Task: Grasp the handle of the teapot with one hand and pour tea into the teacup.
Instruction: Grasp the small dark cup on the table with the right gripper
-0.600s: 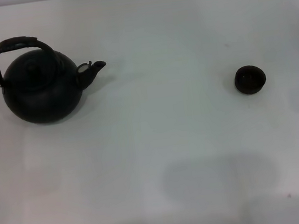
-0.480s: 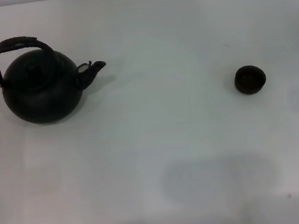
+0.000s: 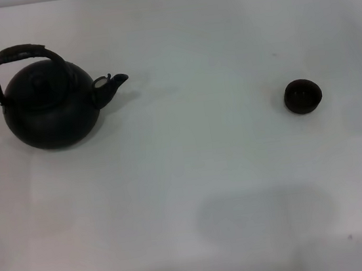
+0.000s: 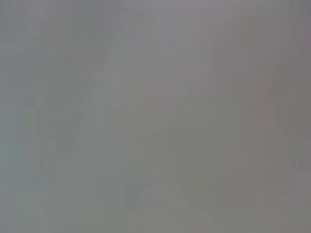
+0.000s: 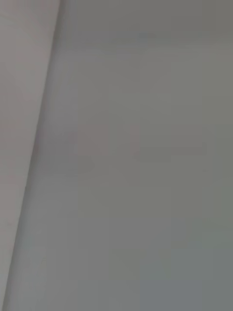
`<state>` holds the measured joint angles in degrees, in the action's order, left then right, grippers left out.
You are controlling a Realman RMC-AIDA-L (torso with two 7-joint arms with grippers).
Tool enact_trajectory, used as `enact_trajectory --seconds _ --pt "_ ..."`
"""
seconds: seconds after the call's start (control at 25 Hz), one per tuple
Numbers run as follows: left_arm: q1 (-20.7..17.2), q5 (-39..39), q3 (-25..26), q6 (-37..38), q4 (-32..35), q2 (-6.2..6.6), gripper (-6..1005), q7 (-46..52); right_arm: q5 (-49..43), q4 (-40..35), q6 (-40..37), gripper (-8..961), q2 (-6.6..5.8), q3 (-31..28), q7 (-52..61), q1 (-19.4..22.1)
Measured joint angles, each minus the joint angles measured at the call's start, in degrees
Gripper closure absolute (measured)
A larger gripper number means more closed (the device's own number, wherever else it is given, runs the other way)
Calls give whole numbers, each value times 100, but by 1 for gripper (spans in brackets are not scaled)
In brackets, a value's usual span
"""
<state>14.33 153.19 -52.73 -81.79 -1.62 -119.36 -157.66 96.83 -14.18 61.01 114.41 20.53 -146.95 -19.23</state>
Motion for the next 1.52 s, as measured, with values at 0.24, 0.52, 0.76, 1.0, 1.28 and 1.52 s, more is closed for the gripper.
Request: enact_trajectory --seconds 0.24,0.52,0.76,1.0,1.28,1.52 --pt "0 0 0 12 -1 0 137 3 -5 -813 153 138 -160 1196 1081 178" --pt "15 0 0 65 -5 0 137 6 -587 -1409 966 143 -591 2029 2358 142" --pt "31 -1 0 124 -6 0 137 7 -2316 -1820 2008 147 -745 2036 3321 -384" --pt "53 -16 -6 156 -5 0 137 7 -3234 -2137 2342 151 -653 2040 3724 -683" --pt "9 -40 -24 148 -5 0 137 64 -3864 -2416 2579 155 -550 2052 3969 -873" --pt "8 -46 -36 138 -5 0 137 68 -4548 -2703 2360 159 -209 2100 3984 -979"
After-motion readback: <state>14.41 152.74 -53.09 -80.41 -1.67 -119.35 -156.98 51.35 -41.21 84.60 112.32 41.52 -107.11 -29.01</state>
